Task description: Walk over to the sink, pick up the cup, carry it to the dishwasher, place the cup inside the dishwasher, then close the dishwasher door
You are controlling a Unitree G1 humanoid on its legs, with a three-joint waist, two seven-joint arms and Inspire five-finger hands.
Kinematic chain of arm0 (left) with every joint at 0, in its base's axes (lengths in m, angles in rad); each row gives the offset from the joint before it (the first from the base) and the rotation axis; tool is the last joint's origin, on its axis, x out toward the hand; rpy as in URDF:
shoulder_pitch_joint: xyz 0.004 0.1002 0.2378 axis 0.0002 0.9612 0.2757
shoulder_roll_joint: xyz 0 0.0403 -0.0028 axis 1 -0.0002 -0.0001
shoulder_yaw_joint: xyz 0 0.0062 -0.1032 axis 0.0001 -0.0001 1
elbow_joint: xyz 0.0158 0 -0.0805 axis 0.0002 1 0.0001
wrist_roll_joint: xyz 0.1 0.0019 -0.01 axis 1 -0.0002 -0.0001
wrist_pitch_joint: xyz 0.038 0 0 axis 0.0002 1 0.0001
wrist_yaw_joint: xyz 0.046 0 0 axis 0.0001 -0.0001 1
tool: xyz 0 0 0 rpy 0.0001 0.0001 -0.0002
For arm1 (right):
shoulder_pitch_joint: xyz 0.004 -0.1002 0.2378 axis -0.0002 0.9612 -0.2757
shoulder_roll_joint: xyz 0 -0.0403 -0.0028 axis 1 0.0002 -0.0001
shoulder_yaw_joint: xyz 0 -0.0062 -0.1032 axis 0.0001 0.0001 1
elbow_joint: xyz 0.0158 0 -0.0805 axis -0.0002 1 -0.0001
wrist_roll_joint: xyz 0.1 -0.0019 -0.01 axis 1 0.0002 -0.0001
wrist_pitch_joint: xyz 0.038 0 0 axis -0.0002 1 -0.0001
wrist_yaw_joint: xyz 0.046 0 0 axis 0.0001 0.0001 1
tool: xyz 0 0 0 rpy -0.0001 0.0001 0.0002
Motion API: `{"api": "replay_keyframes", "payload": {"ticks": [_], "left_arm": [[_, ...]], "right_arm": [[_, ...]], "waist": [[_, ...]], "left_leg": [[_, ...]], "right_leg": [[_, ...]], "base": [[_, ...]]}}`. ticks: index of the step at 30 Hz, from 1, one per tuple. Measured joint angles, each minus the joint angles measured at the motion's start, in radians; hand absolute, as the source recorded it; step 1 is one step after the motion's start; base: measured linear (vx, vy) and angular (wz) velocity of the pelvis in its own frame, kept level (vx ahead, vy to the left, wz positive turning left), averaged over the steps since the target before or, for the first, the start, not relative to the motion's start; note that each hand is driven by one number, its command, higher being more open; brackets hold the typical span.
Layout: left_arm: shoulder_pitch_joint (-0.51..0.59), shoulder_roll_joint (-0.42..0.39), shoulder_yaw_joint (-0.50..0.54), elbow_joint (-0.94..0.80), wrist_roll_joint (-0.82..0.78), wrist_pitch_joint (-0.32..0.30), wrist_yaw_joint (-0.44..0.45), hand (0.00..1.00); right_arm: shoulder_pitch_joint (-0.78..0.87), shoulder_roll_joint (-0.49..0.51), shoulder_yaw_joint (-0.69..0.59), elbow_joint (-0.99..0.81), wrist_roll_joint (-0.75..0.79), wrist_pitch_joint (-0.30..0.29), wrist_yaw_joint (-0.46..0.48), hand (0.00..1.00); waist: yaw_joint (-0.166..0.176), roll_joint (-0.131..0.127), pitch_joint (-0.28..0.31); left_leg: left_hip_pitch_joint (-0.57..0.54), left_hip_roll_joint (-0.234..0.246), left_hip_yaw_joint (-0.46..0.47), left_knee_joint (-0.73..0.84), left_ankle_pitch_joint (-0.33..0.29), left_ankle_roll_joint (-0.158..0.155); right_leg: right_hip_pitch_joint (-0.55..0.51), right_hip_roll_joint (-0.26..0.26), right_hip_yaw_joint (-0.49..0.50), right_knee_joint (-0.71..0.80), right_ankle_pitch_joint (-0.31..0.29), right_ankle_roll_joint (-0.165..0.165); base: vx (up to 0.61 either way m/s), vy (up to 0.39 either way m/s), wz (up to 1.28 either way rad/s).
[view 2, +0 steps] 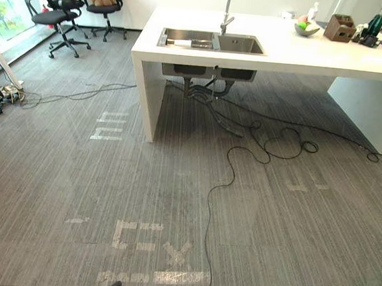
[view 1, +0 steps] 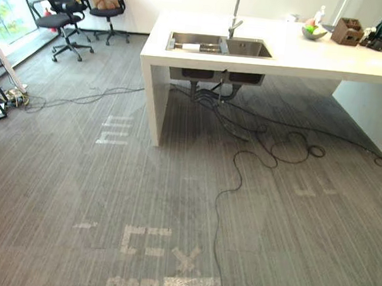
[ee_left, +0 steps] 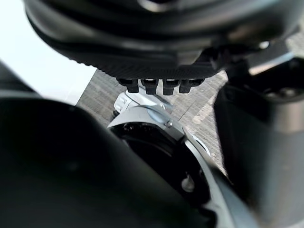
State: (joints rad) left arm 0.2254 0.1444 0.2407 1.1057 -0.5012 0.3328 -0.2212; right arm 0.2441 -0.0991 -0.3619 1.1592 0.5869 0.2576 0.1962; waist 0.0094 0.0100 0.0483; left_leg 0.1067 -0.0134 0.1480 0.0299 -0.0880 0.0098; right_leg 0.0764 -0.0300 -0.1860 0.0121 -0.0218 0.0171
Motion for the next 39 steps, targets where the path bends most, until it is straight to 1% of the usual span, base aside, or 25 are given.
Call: {"api": "replay_keyframes", "payload": {"ticks": [3, 5, 6, 8, 9, 11, 13, 14, 15, 17, 18, 22, 26, 28, 30, 33, 35, 36, 37, 38, 39], "left_arm": [[-0.031, -0.002, -0.002, -0.010, 0.035, -0.025, -0.033, 1.00], [-0.051, 0.004, -0.010, -0.010, 0.055, -0.025, -0.039, 1.00], [-0.069, 0.007, -0.031, -0.015, 0.069, -0.025, -0.040, 1.00], [-0.079, 0.010, -0.038, -0.039, 0.069, -0.017, -0.040, 1.00], [-0.083, 0.014, -0.053, -0.058, 0.067, -0.011, -0.040, 1.00], [-0.084, 0.017, -0.073, -0.096, 0.061, -0.010, -0.037, 1.00], [-0.085, 0.011, -0.077, -0.138, 0.025, -0.017, -0.011, 1.00], [-0.085, 0.005, -0.087, -0.163, 0.001, -0.027, 0.004, 1.00], [-0.093, 0.000, -0.095, -0.170, -0.015, -0.046, 0.011, 1.00], [-0.101, -0.014, -0.101, -0.185, -0.008, -0.071, 0.035, 1.00], [-0.103, -0.023, -0.113, -0.188, 0.015, -0.098, 0.038, 1.00], [-0.102, -0.044, -0.119, -0.188, 0.073, -0.156, 0.038, 1.00], [-0.097, -0.043, -0.134, -0.174, 0.071, -0.185, 0.024, 1.00], [-0.099, -0.033, -0.133, -0.152, 0.072, -0.189, -0.023, 1.00], [-0.104, -0.026, -0.133, -0.123, 0.083, -0.192, -0.050, 1.00], [-0.112, -0.025, -0.129, -0.102, 0.092, -0.196, -0.056, 1.00], [-0.122, -0.023, -0.127, -0.077, 0.088, -0.191, -0.056, 1.00], [-0.127, -0.023, -0.109, -0.068, 0.088, -0.175, -0.056, 1.00], [-0.127, -0.023, -0.100, -0.067, 0.087, -0.168, -0.056, 1.00], [-0.127, -0.025, -0.085, -0.066, 0.087, -0.158, -0.057, 1.00], [-0.128, -0.030, -0.055, -0.067, 0.087, -0.145, -0.062, 1.00]], "right_arm": [[-0.018, 0.002, -0.017, 0.003, -0.003, -0.001, 0.007, 1.00], [-0.041, 0.000, -0.016, 0.003, -0.026, -0.004, 0.003, 1.00], [-0.057, -0.005, -0.006, 0.002, -0.037, -0.007, 0.002, 1.00], [-0.079, -0.011, 0.010, 0.000, -0.038, -0.007, 0.000, 1.00], [-0.090, -0.016, 0.025, -0.004, -0.038, -0.006, -0.007, 1.00], [-0.098, -0.020, 0.044, -0.017, -0.038, -0.006, -0.014, 1.00], [-0.105, -0.023, 0.062, -0.043, -0.031, -0.008, -0.025, 1.00], [-0.116, -0.026, 0.064, -0.047, -0.018, -0.010, -0.025, 1.00], [-0.121, -0.026, 0.063, -0.058, 0.002, -0.018, -0.025, 1.00], [-0.127, -0.024, 0.064, -0.086, 0.005, -0.036, -0.025, 1.00], [-0.128, -0.020, 0.063, -0.094, 0.010, -0.051, -0.025, 1.00], [-0.123, -0.009, 0.061, -0.106, 0.022, -0.078, -0.024, 1.00], [-0.117, 0.001, 0.056, -0.106, 0.021, -0.100, -0.019, 1.00], [-0.114, 0.007, 0.051, -0.103, 0.018, -0.107, -0.007, 1.00], [-0.113, 0.010, 0.041, -0.100, 0.017, -0.109, 0.000, 1.00], [-0.116, 0.019, 0.015, -0.087, 0.009, -0.116, 0.001, 1.00], [-0.115, 0.021, 0.010, -0.085, 0.010, -0.117, -0.003, 1.00], [-0.114, 0.030, -0.017, -0.084, 0.011, -0.113, -0.008, 1.00], [-0.113, 0.036, -0.032, -0.086, 0.010, -0.112, -0.009, 1.00], [-0.109, 0.044, -0.055, -0.089, 0.009, -0.112, -0.010, 1.00], [-0.097, 0.052, -0.086, -0.107, 0.003, -0.111, -0.016, 1.00]], "waist": [[0.000, -0.001, 0.015], [-0.006, -0.004, 0.019], [-0.009, -0.002, 0.027], [-0.011, -0.003, 0.050], [-0.011, -0.003, 0.058], [-0.013, -0.003, 0.063], [-0.013, -0.001, 0.066], [-0.013, 0.000, 0.067], [-0.012, 0.001, 0.067], [-0.013, 0.002, 0.067], [-0.013, 0.003, 0.068], [-0.015, 0.005, 0.069], [-0.023, 0.009, 0.069], [-0.024, 0.009, 0.069], [-0.026, 0.009, 0.068], [-0.025, 0.008, 0.067], [-0.030, 0.009, 0.065], [-0.035, 0.008, 0.061], [-0.038, 0.008, 0.061], [-0.042, 0.007, 0.061], [-0.041, 0.006, 0.065]], "left_leg": [[0.037, -0.002, -0.001, -0.024, 0.005, -0.008], [0.044, 0.000, -0.002, -0.032, 0.005, -0.008], [0.044, 0.000, -0.003, -0.034, 0.005, -0.010], [0.044, 0.000, -0.004, -0.039, 0.010, -0.017], [0.042, -0.001, -0.005, -0.047, 0.015, -0.026], [0.041, -0.001, -0.005, -0.058, 0.021, -0.035], [0.039, 0.000, -0.005, -0.061, 0.025, -0.041], [0.038, 0.000, -0.006, -0.061, 0.026, -0.043], [0.038, 0.001, -0.005, -0.061, 0.027, -0.043], [0.036, 0.001, -0.006, -0.061, 0.031, -0.049], [0.035, 0.001, -0.007, -0.061, 0.032, -0.049], [0.033, 0.002, -0.012, -0.062, 0.037, -0.047], [0.035, 0.004, -0.011, -0.068, 0.045, -0.036], [0.042, 0.006, -0.001, -0.079, 0.051, -0.026], [0.053, 0.006, 0.007, -0.094, 0.058, -0.017], [0.065, 0.003, 0.044, -0.104, 0.059, -0.015], [0.071, 0.001, 0.060, -0.111, 0.059, -0.014], [0.070, 0.000, 0.069, -0.113, 0.056, -0.009], [0.071, 0.000, 0.072, -0.112, 0.054, -0.001], [0.072, -0.001, 0.077, -0.108, 0.046, 0.012], [0.078, -0.001, 0.088, -0.091, 0.020, 0.033]], "right_leg": [[0.040, 0.002, -0.010, -0.031, 0.003, 0.004], [0.047, 0.005, -0.013, -0.040, 0.003, 0.004], [0.050, 0.005, -0.016, -0.045, 0.004, 0.005], [0.052, 0.005, -0.022, -0.051, 0.005, 0.008], [0.051, 0.005, -0.030, -0.056, 0.008, 0.013], [0.052, 0.005, -0.046, -0.063, 0.009, 0.015], [0.052, 0.006, -0.058, -0.063, 0.008, 0.025], [0.052, 0.006, -0.066, -0.063, 0.008, 0.029], [0.053, 0.006, -0.069, -0.063, 0.006, 0.041], [0.054, 0.005, -0.075, -0.062, 0.006, 0.057], [0.054, 0.005, -0.080, -0.062, 0.006, 0.057], [0.054, 0.005, -0.088, -0.061, 0.006, 0.057], [0.052, 0.008, -0.089, -0.058, 0.006, 0.055], [0.045, 0.010, -0.081, -0.049, 0.006, 0.048], [0.045, 0.011, -0.069, -0.047, 0.010, 0.042], [0.041, 0.011, -0.039, -0.048, 0.020, 0.027], [0.032, 0.010, -0.022, -0.036, 0.019, 0.022], [0.007, 0.006, -0.014, 0.007, 0.000, 0.009], [-0.008, 0.002, -0.012, 0.042, -0.017, 0.013], [-0.035, -0.007, -0.011, 0.110, -0.051, 0.025], [-0.110, -0.030, -0.014, 0.295, -0.102, 0.033]], "base": [[0.04, 0.002, 0.08], [0.01, -0.008, 0.02], [0.02, -0.021, 0.06], [0.01, -0.024, 0.08], [0.00, -0.023, 0.09], [0.00, -0.032, 0.14], [-0.01, -0.032, 0.12], [-0.02, -0.025, 0.06], [-0.03, -0.022, 0.04], [-0.04, -0.016, 0.07], [-0.05, -0.013, 0.09], [-0.05, -0.019, 0.06], [-0.07, -0.020, 0.01], [-0.07, -0.008, -0.10], [-0.06, 0.001, -0.13], [-0.08, 0.022, -0.31], [-0.05, 0.019, -0.31], [-0.04, 0.014, -0.23], [-0.02, 0.010, -0.13], [-0.01, 0.027, -0.13], [-0.01, 0.040, -0.19]]}}
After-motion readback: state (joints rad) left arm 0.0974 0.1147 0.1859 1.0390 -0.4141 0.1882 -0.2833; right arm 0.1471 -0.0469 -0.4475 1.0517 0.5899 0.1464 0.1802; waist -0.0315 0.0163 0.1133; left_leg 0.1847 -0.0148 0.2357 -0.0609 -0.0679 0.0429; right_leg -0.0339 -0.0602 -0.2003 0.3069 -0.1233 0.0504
